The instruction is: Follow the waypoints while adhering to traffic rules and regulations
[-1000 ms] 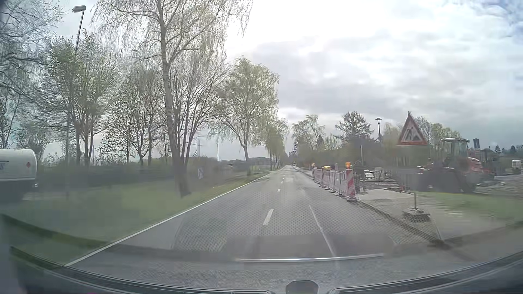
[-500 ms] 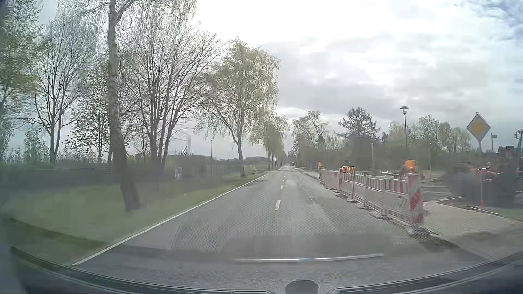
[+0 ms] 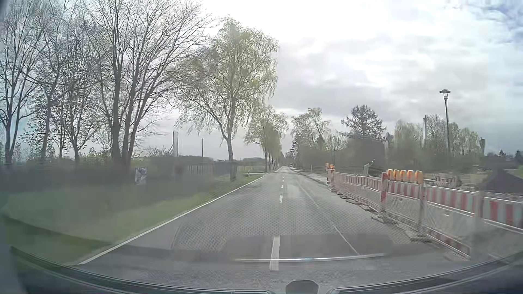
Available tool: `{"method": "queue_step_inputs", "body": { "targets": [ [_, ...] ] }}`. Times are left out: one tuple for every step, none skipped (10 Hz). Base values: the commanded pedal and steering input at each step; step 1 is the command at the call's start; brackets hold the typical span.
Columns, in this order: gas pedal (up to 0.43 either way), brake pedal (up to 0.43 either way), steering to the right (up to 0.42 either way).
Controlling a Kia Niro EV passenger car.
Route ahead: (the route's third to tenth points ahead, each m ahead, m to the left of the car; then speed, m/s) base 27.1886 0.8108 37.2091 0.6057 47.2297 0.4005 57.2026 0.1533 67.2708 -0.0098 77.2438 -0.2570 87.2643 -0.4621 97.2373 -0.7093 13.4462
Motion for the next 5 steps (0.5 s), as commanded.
{"method": "queue_step_inputs", "body": {
  "targets": [
    [0.169, 0.000, 0.005],
    [0.169, 0.000, 0.005],
    [0.169, 0.006, 0.008],
    [0.169, 0.000, 0.013],
    [0.169, 0.006, 0.015]
  ]
}}
